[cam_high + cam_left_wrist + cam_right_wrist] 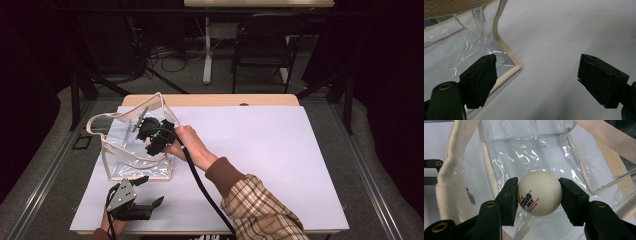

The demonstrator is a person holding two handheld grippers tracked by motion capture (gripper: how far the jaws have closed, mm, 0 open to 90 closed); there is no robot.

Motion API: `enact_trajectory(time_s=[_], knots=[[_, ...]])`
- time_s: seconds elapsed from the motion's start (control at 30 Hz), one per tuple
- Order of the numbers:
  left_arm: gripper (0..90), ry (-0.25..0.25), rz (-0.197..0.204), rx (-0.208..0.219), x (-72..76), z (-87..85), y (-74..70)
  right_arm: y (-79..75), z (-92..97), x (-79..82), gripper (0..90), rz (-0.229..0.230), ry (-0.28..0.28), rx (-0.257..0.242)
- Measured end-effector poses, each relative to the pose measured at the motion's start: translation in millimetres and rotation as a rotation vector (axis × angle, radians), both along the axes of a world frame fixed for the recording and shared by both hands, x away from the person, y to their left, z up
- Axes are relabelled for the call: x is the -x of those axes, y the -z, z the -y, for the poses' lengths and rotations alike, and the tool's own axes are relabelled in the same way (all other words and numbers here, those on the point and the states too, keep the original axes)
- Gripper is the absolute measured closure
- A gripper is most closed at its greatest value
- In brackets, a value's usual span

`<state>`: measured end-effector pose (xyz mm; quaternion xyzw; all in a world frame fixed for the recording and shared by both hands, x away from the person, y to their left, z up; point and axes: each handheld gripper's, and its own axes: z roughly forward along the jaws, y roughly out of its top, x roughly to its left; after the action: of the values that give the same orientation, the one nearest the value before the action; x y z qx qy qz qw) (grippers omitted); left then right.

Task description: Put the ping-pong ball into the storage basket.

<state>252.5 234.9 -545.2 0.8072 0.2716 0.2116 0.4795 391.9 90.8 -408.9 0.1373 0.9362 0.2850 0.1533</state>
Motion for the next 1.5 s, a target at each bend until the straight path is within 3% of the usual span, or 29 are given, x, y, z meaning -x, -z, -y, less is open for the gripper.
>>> enact_trajectory(time_s=[0.13,0.33,0.7,0.9,1.5], knots=[[16.1,0.0,0.0,0.0,0.0,-0.1,0.0,0.0,0.2,0.0,49.1,-0.005,0.005,0.001],[16.1,0.0,0.002,0.0,0.0,-0.3,-0.1,-1.3,3.0,-1.8,35.4,0.004,0.023,-0.011],[16.2,0.0,0.0,0.001,0.0,-0.3,-0.1,-11.5,23.4,-3.1,24.5,0.003,0.053,-0.12],[16.2,0.0,0.002,0.001,-0.1,-0.4,-0.2,-18.1,36.5,0.4,14.7,-0.003,0.033,-0.18],[16.1,-0.003,0.002,-0.005,-0.2,2.1,-0.9,-23.1,86.8,4.4,6.2,0.022,0.083,-0.254]])
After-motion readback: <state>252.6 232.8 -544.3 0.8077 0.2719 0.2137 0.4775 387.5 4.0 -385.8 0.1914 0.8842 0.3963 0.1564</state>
